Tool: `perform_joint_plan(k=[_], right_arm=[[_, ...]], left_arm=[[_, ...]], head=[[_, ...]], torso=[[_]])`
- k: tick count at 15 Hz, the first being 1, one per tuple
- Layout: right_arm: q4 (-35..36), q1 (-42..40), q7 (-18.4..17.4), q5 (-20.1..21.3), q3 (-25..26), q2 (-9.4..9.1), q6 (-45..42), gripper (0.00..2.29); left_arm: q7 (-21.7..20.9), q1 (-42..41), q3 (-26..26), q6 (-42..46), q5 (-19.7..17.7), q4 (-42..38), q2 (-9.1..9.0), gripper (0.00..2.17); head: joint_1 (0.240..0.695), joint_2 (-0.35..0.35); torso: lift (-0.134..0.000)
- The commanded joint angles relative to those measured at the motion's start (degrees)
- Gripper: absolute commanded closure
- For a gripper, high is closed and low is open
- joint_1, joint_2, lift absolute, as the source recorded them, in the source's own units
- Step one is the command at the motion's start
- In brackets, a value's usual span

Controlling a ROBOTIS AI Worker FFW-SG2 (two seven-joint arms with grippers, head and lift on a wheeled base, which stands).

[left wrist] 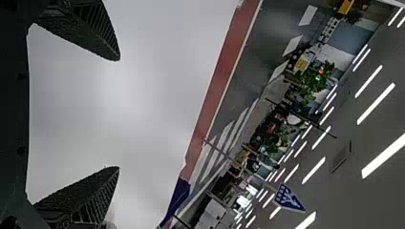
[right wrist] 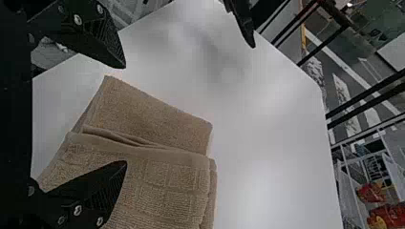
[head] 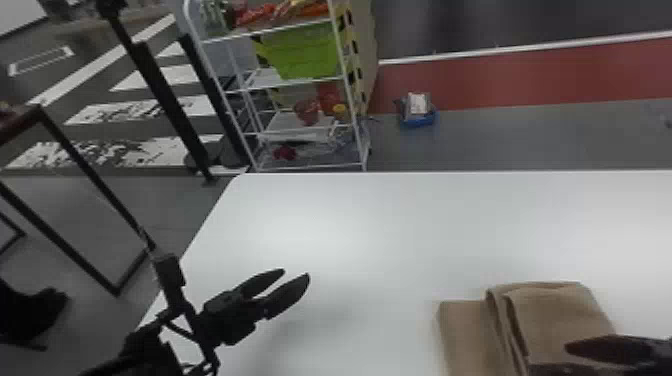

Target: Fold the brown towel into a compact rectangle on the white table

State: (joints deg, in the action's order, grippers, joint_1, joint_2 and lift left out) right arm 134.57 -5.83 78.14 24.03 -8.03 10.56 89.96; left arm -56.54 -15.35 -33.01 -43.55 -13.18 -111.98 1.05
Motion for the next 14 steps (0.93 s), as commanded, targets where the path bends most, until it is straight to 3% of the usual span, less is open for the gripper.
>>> perform_joint_plan(k=[1,2,3,4,9,11,14], right_arm=[[1.2,-0.7,0.2,-2.3,2.1,0.34,0.1,0.6],[1.2,-1.3,0.2,-2.5,3.1,0.52,0.1,1.14],[1.2,-2.3,0.2,-2.3,3.4,0.69,0.1,1.92],[1.5,-3.6,0.2,-1.4,3.5,1.22,0.1,2.26],[4.6,-9.8,0.2,-1.3,7.2,5.09,0.1,2.26],[4.6,-11.0,0.2,-1.5,9.0,5.7,0.1,2.26],[2.0,-10.4,0.2,0.8,7.2,5.62,0.1,2.26]], left_arm=[[0.0,0.1,0.2,0.0,0.0,0.1,-0.08,0.06],[-0.1,0.1,0.1,0.0,0.2,0.1,-0.08,0.06],[0.0,0.1,0.1,0.0,0.2,0.2,0.01,0.06],[-0.1,0.1,0.1,0.0,0.3,0.2,0.01,0.06],[0.0,0.1,0.2,0.0,0.2,0.5,-0.08,0.06],[0.6,0.4,0.6,0.0,0.2,0.6,-0.17,0.06],[4.0,0.4,1.2,0.2,-0.5,0.9,-1.2,0.06]], head=[[0.695,0.325],[0.695,0.324],[0.695,0.32],[0.695,0.315],[0.695,0.283],[0.695,0.258],[0.695,0.23]], torso=[[-0.124],[-0.124],[-0.124],[-0.124],[-0.124],[-0.124],[-0.124]])
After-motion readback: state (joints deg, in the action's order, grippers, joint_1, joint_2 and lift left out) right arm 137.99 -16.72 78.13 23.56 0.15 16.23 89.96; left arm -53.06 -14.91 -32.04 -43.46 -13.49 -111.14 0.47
